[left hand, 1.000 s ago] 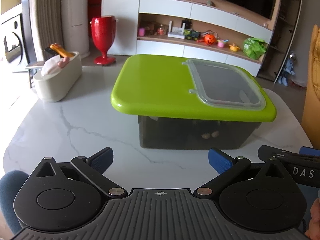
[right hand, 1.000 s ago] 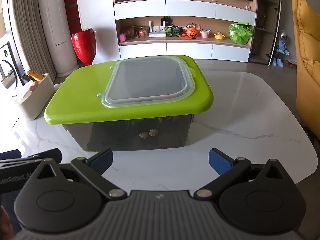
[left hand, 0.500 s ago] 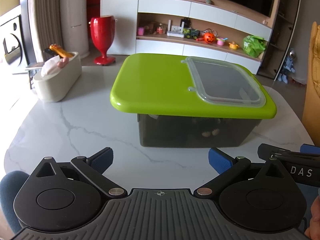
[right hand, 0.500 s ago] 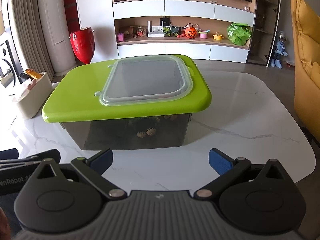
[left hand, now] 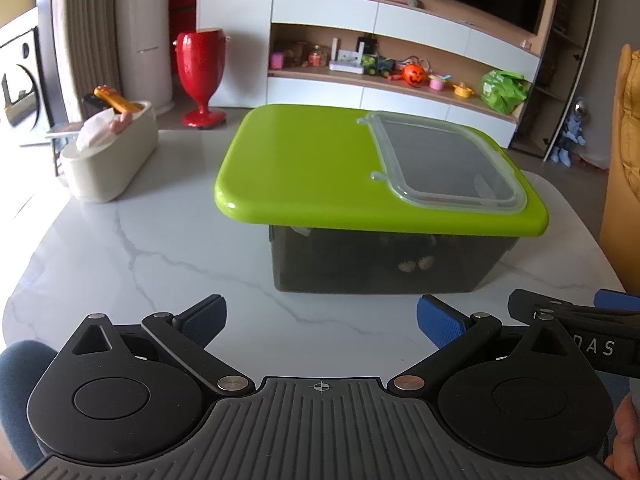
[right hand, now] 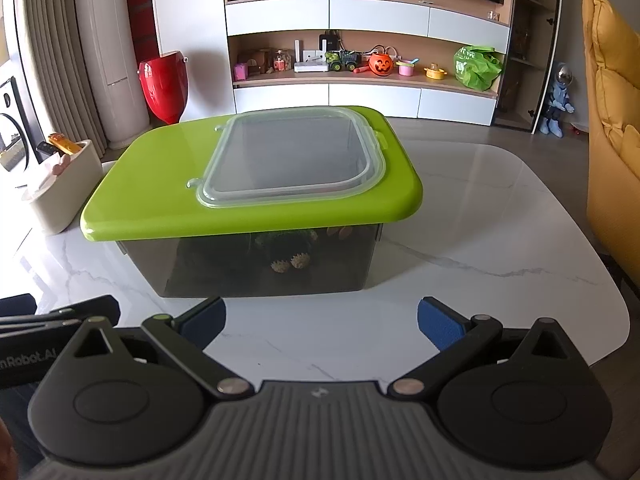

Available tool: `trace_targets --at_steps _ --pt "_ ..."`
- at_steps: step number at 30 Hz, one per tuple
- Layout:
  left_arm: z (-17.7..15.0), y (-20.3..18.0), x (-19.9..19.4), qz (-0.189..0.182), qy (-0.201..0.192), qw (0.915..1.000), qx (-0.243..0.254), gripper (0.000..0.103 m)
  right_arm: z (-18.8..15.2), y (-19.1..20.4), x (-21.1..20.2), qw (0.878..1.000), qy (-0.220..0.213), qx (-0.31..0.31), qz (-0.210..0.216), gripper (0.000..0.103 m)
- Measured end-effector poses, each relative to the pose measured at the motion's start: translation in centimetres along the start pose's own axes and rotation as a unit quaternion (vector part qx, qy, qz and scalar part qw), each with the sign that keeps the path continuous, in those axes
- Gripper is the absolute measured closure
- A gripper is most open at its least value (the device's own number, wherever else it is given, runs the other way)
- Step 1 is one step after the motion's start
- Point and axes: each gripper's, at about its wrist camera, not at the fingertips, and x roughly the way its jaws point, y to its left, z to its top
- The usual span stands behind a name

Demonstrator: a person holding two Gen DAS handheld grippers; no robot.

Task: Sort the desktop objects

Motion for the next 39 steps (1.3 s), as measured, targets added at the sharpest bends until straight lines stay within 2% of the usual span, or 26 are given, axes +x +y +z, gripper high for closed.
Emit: trace_targets --at_steps 15,27,39 --pt "-0.1 -0.8 0.2 0.007 0.014 0.9999 0.002 0.0 0.1 -0.9 0.1 1.0 0.002 0.005 -0.001 0.0" --pt "0.8 -1.6 -0.1 0.013 -0.001 0.9998 0.011 0.0 0.3 -1.3 -0.2 1.0 -0.002 0.007 -0.007 0.0" --pt "1.7 -2.7 0.1 -0.001 0.003 0.9999 0.017 0.0 1.3 -2.2 -0.8 1.0 -0.015 0.005 -0.021 0.0"
